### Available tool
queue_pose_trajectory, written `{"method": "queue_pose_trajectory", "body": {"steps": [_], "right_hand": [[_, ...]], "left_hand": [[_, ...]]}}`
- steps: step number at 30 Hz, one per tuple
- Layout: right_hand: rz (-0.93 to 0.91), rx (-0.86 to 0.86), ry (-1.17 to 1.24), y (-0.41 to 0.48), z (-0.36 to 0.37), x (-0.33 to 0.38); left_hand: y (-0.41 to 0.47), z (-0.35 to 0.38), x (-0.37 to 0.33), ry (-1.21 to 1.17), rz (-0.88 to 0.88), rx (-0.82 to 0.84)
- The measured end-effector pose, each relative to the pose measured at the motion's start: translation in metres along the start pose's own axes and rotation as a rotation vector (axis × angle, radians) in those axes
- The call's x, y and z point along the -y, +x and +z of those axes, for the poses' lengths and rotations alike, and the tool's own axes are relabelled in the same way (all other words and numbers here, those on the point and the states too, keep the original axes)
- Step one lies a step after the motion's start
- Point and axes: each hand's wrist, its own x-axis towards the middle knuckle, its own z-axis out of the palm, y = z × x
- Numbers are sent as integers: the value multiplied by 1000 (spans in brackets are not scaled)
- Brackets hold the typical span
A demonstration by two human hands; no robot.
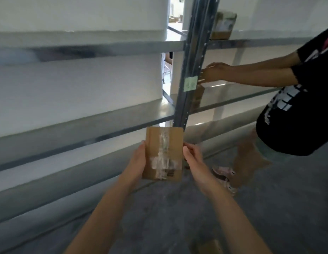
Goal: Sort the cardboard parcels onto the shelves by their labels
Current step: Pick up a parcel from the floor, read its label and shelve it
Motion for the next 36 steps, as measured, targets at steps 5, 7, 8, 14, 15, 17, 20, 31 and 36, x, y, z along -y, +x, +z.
{"method": "queue_pose_trajectory", "body": {"steps": [5, 7, 8, 14, 15, 17, 20, 31, 36], "right_hand": [[-7, 197, 157, -10, 101, 36], [9, 303, 226, -12, 135, 49], [3, 344, 238, -13, 151, 56], [-24, 499, 263, -17, 228, 91], [-39, 524, 255, -18, 239, 95], [-47, 574, 251, -18, 262, 101], [-12, 679, 214, -23, 295, 109], [-37, 718, 271, -34, 357, 133], [-110, 656, 252, -36, 353, 148]], "left_hand": [[-28, -103, -6, 22, 5, -199], [-42, -139, -4, -13, 37, -233], [-48, -156, -3, -35, 51, -245], [-93, -234, 0, -109, 151, -321], [-97, -243, 2, -114, 184, -334], [-106, -257, 2, -131, 250, -365], [-118, -276, 5, -139, 351, -425], [-136, -333, 8, -135, 598, -643], [-131, -330, 6, -133, 758, -741]]}}
